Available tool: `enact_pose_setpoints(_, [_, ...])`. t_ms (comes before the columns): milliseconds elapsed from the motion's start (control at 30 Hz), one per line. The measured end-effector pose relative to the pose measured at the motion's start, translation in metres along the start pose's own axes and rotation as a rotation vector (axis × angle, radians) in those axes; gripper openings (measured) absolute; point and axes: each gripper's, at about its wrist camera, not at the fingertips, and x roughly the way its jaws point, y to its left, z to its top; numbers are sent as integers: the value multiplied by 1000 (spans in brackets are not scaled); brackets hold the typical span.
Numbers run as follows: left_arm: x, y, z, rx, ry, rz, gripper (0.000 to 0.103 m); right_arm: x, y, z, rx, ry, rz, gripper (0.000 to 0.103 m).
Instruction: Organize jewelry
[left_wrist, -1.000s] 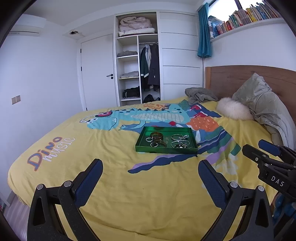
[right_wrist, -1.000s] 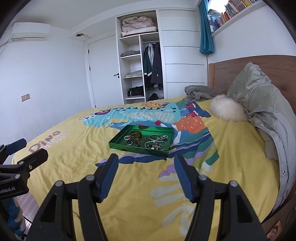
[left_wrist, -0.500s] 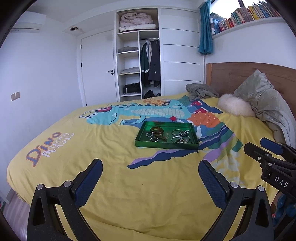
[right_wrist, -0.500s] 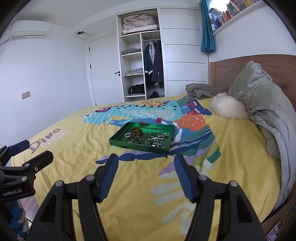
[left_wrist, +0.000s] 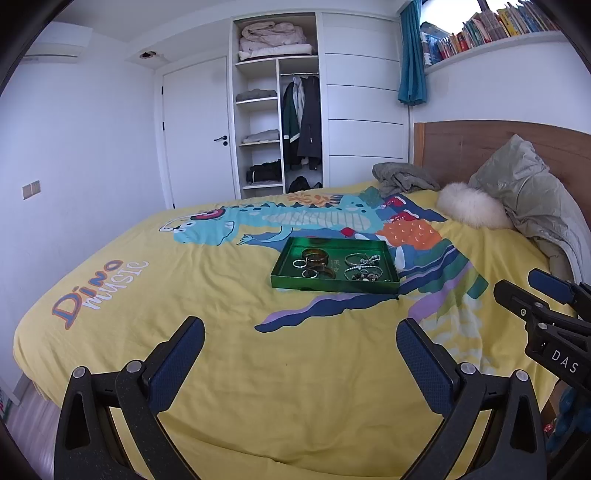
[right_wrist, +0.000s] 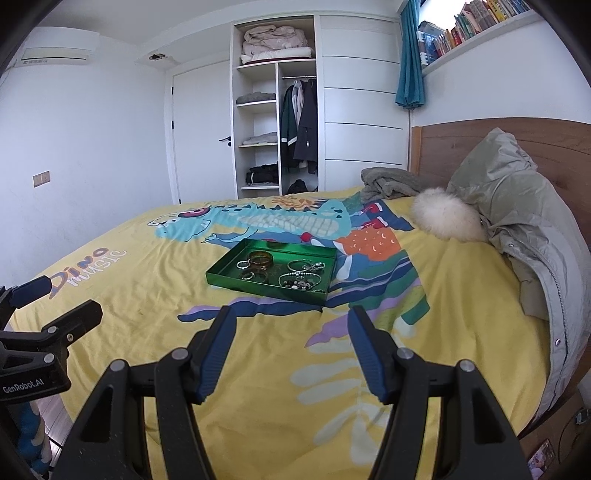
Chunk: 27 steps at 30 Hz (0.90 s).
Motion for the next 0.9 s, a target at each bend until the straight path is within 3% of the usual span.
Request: enact_pose_setpoints(900, [-3,-1,-1,-4,-11,14,102,0,-7,-5,11,13,-8,61])
